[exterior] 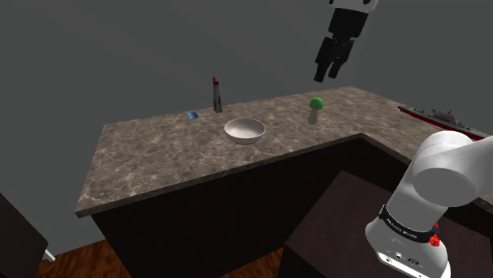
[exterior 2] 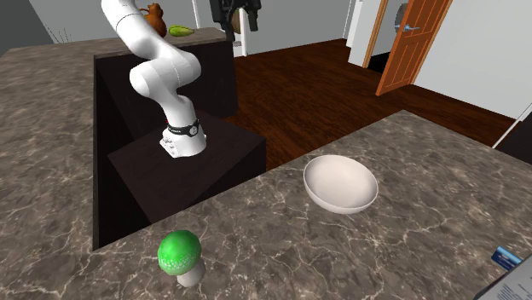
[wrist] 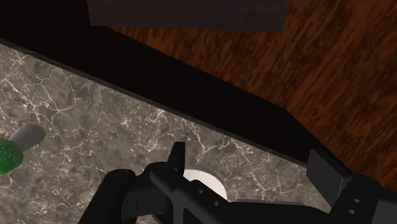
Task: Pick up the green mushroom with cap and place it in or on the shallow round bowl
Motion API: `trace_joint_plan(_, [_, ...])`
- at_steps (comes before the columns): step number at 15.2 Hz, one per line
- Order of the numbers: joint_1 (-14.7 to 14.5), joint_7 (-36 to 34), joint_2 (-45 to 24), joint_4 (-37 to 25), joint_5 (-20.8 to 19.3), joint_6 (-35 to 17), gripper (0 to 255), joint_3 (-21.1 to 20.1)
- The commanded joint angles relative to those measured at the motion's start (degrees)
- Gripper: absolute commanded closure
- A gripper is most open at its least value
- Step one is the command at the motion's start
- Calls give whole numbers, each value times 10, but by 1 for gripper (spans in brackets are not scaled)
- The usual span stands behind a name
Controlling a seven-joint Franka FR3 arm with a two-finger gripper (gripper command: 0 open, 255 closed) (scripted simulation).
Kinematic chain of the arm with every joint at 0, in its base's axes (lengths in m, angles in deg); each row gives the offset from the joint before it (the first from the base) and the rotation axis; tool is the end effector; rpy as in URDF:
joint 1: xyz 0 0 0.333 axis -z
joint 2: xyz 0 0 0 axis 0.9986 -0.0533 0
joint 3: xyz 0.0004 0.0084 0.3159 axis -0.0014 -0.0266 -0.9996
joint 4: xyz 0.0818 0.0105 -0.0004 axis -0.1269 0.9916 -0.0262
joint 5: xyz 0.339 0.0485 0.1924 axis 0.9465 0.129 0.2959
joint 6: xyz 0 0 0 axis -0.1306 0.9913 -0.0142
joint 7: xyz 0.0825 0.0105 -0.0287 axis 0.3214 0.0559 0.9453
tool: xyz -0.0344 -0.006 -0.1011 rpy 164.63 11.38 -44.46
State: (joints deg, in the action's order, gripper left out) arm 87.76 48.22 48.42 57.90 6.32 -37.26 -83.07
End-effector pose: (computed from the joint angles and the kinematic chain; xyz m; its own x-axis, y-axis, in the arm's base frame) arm 0.2985 0.0343 0.6396 0.9919 -0.0062 0.1267 0.0043 -0.9965 -0.0831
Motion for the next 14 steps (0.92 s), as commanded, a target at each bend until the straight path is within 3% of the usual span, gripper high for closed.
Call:
trace_joint_plan(1, [0, 0, 0, 0, 0, 0, 0, 0])
trace_joint_plan(14, [57, 109, -70, 89, -75, -196, 0, 109])
